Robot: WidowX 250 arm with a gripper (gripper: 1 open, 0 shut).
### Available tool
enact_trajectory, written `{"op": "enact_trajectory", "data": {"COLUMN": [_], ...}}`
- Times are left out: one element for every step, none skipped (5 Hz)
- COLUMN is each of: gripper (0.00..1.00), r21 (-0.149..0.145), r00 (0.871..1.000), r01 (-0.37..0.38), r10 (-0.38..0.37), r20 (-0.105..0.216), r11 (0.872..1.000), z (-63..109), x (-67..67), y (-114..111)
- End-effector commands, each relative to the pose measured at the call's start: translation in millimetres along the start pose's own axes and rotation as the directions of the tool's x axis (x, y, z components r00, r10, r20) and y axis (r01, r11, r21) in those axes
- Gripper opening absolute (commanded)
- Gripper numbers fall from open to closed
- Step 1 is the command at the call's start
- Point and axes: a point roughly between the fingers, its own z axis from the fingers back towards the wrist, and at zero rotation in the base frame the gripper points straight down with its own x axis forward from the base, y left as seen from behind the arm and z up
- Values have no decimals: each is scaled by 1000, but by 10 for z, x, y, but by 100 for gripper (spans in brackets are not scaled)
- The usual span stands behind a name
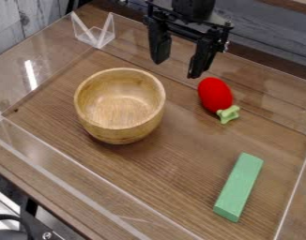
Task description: Put the green block in the brown bowl
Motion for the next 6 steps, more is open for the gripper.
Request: {"op": "enact_trajectory", "data": {"gripper": [100, 100, 100, 100, 100, 100], "r21": [-8, -24, -34, -47, -62, -78], "r00": [997, 994, 988, 991, 993, 987], "r01": [69, 109, 151, 136, 112, 143], "r10": [-69, -110, -152, -135, -110, -137], "r20": [-21, -27, -10, 17, 44, 81], "r11": [998, 994, 988, 990, 992, 987], "z": [-65, -195, -288, -329, -369, -325], "x": [-46, -159, -283, -353, -385, -448], "y": [-232, -413, -662, -933, -1099, -1185]}}
